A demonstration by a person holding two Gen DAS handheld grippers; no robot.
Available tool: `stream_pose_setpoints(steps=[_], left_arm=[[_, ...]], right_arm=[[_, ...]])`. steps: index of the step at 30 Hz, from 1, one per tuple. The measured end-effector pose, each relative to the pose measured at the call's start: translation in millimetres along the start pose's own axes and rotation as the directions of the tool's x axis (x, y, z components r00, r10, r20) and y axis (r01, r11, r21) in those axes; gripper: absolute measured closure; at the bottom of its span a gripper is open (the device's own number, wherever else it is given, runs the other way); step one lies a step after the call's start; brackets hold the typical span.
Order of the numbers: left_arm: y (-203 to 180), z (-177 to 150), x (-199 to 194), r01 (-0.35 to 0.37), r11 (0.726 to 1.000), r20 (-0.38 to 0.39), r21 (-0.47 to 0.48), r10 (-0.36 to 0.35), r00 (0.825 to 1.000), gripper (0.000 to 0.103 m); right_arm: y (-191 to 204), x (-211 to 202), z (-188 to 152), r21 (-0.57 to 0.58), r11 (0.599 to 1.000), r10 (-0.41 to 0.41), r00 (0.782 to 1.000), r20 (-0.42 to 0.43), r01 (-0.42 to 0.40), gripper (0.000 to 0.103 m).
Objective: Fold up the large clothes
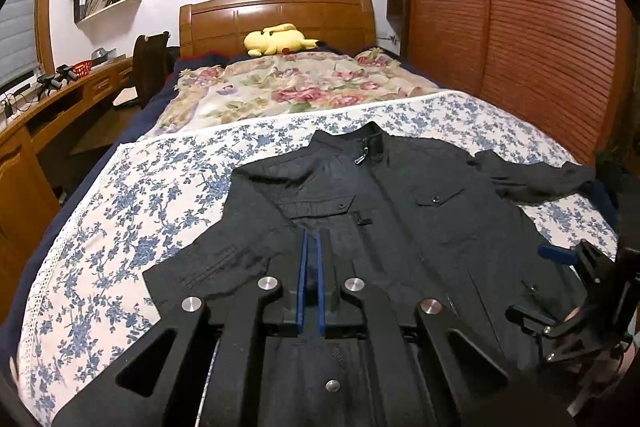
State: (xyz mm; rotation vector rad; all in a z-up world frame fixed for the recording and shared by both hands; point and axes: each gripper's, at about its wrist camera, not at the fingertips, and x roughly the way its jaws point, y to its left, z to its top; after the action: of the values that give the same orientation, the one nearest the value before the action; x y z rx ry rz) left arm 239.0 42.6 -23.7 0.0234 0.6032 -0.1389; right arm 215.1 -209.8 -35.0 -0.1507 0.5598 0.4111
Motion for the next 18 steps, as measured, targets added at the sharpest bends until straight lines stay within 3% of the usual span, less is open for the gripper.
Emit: stream_pose_setpoints(steps=[5, 11, 18], left_arm=[[24.0, -1.6, -21.7, -0.018, 0.999, 0.045, -0.037, 0.02, 0.999, 0.084], [71.2, -6.9, -51.2, -0.055, 0.992, 0.098, -0.11, 0.065, 0.993, 0.077], [125.5, -25.1, -70.2, -0.121, 0.979, 0.102, -0.165, 0.139, 0.985, 0.074]], right_arm=[[21.3, 4.9, 19.0, -0.042, 0.997, 0.057, 0.998, 0.002, -0.057, 0.0], [53.3, 31.2, 53.5, -0.112, 0.98, 0.165, 0.986, -0.01, -0.165, 0.0], [100.0, 96.3, 86.5, -0.186, 0.935, 0.292, 0.953, -0.081, -0.302, 0.003]])
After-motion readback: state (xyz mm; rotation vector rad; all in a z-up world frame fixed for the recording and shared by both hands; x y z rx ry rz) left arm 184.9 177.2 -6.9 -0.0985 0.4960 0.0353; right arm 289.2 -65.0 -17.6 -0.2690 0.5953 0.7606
